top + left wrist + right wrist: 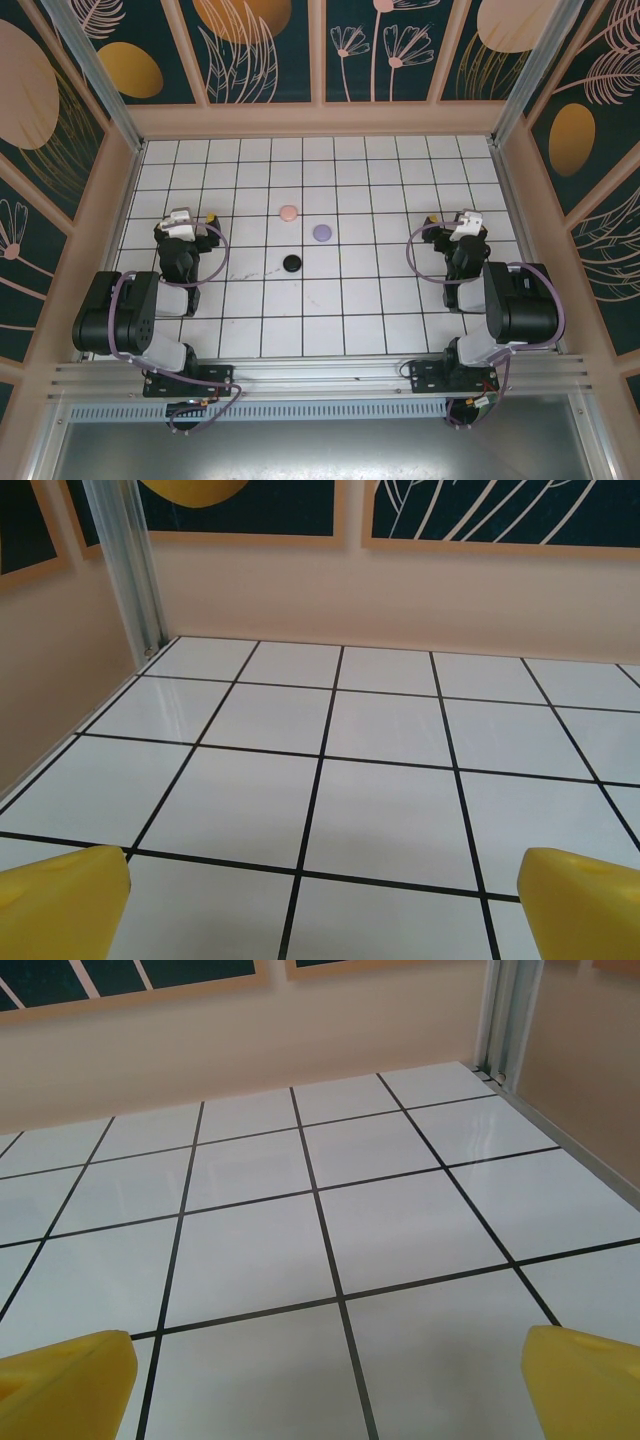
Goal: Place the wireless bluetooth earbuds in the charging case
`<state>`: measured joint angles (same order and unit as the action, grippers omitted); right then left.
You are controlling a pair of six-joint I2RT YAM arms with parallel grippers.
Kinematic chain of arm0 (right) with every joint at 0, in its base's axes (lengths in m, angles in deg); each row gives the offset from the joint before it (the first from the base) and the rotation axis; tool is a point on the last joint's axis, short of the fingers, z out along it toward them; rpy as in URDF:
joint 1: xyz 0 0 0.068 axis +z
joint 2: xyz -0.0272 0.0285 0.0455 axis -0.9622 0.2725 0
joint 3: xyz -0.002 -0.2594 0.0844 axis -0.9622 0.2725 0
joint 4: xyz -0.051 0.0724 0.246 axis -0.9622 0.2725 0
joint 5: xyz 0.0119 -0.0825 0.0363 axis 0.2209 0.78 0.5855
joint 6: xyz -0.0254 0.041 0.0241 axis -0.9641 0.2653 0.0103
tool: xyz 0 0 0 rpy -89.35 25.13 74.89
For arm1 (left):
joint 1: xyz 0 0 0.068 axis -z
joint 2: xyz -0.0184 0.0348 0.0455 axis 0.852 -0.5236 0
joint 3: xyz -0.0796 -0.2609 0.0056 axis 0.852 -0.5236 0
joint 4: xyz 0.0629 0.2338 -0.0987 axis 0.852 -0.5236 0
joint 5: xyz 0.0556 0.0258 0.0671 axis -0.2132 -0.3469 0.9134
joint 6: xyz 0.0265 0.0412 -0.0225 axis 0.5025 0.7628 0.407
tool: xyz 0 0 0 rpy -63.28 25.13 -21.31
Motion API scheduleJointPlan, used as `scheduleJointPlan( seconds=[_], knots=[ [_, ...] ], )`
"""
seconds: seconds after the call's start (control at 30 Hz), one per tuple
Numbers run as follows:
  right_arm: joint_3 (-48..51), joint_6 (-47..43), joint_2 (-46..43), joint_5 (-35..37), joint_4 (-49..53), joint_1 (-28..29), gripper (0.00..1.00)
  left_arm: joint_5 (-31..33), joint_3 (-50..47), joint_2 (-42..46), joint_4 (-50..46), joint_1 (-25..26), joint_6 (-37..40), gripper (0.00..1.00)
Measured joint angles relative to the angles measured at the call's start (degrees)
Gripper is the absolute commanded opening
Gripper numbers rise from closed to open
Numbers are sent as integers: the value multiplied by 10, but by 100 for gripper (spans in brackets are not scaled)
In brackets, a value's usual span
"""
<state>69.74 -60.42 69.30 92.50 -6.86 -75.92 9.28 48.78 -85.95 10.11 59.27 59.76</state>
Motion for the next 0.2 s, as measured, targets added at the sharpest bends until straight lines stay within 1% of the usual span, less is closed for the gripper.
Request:
scheduleJointPlan(
  seconds=[0.2],
  knots=[
    [-2,0,0,-18,0,-2,99,-2,0,0,0,0,0,99]
  ],
)
